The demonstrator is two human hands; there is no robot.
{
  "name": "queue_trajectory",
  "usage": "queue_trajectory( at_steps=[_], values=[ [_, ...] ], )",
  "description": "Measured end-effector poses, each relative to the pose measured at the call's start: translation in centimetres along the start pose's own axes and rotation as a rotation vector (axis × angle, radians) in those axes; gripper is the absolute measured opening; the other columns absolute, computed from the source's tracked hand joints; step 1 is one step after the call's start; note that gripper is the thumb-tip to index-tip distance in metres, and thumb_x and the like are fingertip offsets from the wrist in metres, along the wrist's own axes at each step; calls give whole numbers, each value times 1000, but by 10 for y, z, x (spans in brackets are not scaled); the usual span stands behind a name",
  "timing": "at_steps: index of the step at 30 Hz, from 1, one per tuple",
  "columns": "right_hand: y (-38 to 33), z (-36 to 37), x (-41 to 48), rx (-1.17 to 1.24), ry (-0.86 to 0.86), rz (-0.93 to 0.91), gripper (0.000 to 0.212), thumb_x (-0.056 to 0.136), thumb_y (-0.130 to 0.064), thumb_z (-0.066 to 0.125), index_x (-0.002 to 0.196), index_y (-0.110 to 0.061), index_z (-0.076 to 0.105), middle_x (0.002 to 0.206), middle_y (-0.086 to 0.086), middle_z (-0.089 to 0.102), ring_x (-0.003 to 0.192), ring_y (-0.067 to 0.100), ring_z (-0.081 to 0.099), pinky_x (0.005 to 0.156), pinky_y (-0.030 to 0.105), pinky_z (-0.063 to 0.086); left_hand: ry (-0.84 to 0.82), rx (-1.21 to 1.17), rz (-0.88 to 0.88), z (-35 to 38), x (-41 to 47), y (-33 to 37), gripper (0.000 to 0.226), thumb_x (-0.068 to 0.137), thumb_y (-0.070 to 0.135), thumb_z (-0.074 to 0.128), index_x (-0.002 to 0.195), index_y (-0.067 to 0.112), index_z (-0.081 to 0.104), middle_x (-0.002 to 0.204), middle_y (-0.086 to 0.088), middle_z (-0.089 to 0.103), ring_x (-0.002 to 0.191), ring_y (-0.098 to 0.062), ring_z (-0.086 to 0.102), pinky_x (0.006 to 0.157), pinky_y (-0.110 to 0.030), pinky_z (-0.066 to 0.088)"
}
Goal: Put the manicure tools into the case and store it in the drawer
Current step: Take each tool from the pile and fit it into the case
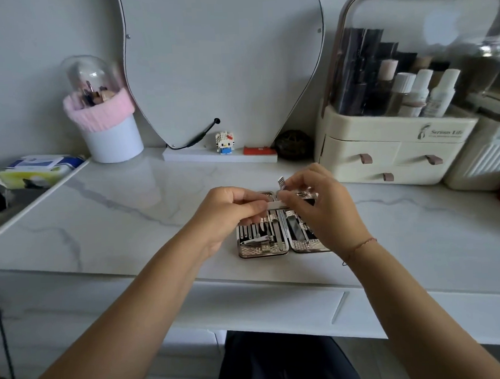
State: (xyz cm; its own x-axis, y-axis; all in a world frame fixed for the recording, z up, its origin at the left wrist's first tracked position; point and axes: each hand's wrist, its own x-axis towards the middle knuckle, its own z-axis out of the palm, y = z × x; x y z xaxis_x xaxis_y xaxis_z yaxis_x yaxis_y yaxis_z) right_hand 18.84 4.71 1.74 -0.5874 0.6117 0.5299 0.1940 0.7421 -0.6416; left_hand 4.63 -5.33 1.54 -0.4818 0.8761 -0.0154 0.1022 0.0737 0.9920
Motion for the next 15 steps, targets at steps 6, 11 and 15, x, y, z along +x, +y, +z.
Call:
queue_trajectory(
  at_steps=[6,11,15],
  values=[
    [1,10,-19,201,15,168,8,86,-12,58,79,-16,59,61,5,59,53,12,48,52,22,43,-4,-31,-55,-2,-9,-8,12,82,4,67,82,14,72,67,0,72,62,-7,63,59,-15,49],
    [4,13,-32,507,-2,292,14,91,-3,51,85,-7,63,59,3,59,52,10,49,53,20,44,6,-61,-55,-3,-17,-16,13,83,2,66,85,13,72,69,-3,71,60,-7,62,58,-14,48],
    [5,14,-35,729,-30,327,13,91,-9,54,91,-6,67,59,-1,57,52,8,45,53,16,40,-41,-82,-33,-4,-21,-16,13,83,2,66,88,13,72,68,-2,71,57,-5,61,58,-14,48]
  ],
)
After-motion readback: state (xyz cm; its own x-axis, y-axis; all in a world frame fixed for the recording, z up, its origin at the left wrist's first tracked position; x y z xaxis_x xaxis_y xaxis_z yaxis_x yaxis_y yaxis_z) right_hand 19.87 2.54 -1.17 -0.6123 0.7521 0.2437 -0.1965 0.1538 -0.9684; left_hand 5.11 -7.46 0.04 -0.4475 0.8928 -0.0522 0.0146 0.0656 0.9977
